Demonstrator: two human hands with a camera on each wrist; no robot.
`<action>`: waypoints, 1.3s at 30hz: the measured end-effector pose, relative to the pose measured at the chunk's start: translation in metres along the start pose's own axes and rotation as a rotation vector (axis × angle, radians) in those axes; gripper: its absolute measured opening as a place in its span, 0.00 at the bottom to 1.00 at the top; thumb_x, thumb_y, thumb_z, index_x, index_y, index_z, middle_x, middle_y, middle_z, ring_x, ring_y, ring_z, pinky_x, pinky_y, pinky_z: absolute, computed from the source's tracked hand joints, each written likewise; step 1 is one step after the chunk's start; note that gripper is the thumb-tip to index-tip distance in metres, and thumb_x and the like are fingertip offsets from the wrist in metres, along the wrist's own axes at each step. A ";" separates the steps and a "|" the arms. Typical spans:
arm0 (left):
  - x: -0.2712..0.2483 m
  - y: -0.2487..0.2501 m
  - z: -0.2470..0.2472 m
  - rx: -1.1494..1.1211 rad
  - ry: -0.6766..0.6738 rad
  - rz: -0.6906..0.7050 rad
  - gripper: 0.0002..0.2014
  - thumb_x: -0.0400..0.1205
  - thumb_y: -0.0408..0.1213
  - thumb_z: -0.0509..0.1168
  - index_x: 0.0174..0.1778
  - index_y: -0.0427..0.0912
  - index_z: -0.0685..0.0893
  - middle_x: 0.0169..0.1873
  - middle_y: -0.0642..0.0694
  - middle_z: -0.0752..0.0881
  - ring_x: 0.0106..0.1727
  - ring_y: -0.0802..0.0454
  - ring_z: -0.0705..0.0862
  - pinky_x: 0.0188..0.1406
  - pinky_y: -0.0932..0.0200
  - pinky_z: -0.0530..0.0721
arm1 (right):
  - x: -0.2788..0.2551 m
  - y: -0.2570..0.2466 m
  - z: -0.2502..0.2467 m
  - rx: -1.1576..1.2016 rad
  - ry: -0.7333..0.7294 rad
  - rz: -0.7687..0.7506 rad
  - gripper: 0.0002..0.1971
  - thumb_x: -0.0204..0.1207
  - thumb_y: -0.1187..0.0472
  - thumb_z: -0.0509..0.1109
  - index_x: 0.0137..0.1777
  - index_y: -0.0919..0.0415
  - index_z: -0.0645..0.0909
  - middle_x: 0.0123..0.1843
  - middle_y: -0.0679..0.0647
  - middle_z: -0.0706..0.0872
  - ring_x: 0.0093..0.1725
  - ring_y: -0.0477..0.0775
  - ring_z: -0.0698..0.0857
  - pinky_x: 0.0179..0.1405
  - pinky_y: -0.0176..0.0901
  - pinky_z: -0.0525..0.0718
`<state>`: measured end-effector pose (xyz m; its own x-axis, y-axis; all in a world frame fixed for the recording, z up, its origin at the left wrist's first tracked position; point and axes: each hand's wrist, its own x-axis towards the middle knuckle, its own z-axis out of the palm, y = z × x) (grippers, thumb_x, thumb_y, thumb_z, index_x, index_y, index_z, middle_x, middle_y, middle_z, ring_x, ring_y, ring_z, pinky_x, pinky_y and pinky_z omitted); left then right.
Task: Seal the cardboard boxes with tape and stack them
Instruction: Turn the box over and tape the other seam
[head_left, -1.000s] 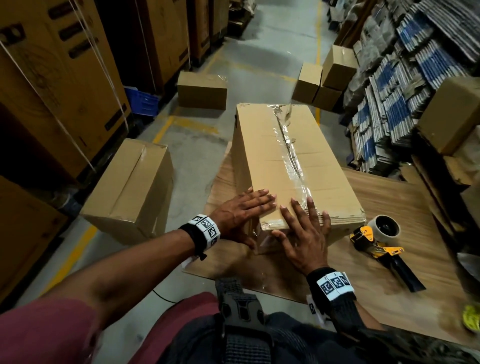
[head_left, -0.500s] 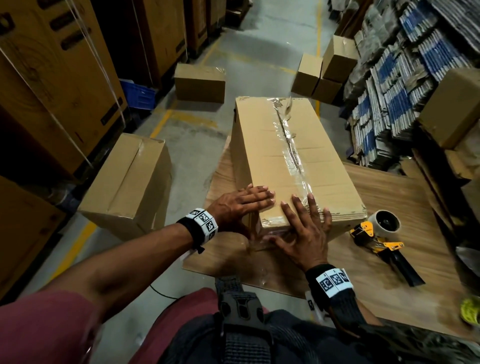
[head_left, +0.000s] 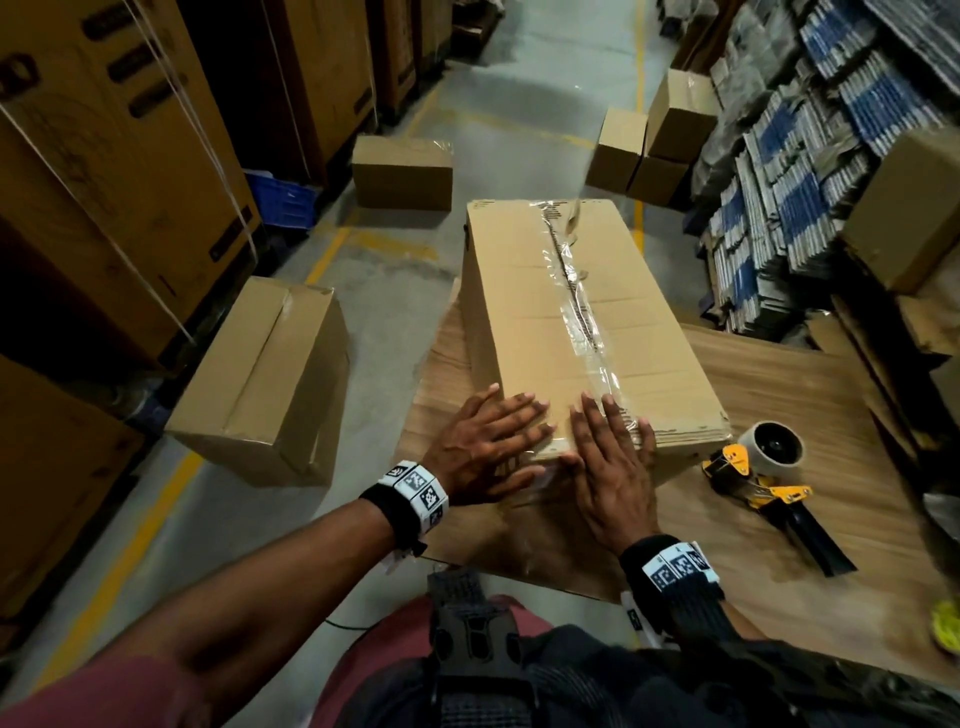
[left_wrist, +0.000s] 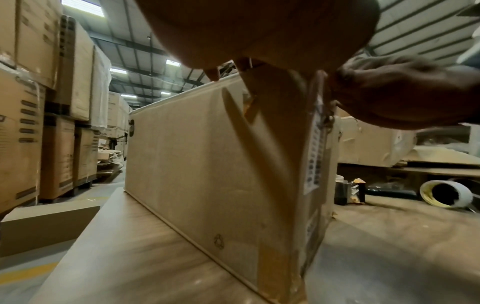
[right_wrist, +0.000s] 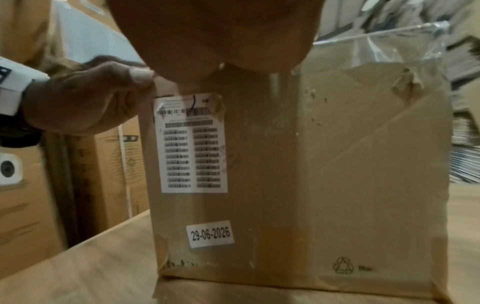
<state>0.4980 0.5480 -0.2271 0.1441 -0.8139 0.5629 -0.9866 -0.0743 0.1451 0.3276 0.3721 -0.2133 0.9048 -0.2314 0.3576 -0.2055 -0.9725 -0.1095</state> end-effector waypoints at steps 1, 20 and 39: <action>-0.001 0.006 0.002 0.022 0.036 0.006 0.25 0.89 0.55 0.68 0.78 0.46 0.85 0.81 0.44 0.79 0.85 0.45 0.73 0.81 0.33 0.71 | 0.000 0.001 0.000 0.009 0.002 -0.007 0.32 0.87 0.51 0.54 0.90 0.58 0.62 0.93 0.55 0.57 0.92 0.56 0.52 0.85 0.75 0.55; 0.077 0.096 0.021 0.242 -0.329 -0.339 0.36 0.90 0.65 0.49 0.88 0.43 0.70 0.87 0.45 0.71 0.88 0.48 0.67 0.87 0.38 0.65 | -0.024 0.153 -0.026 0.340 -0.052 0.138 0.33 0.86 0.57 0.70 0.87 0.36 0.65 0.94 0.51 0.47 0.88 0.60 0.64 0.68 0.74 0.82; 0.009 0.003 -0.126 0.216 -0.641 -0.733 0.27 0.84 0.41 0.69 0.80 0.61 0.80 0.84 0.59 0.73 0.83 0.51 0.75 0.80 0.48 0.73 | 0.018 0.055 -0.063 0.581 -0.106 -0.393 0.24 0.72 0.68 0.76 0.64 0.43 0.90 0.69 0.38 0.89 0.55 0.43 0.93 0.40 0.44 0.93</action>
<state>0.5062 0.6130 -0.1196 0.7176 -0.6775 -0.1614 -0.6722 -0.7344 0.0944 0.3093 0.3129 -0.1542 0.9084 0.1661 0.3836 0.3494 -0.8055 -0.4786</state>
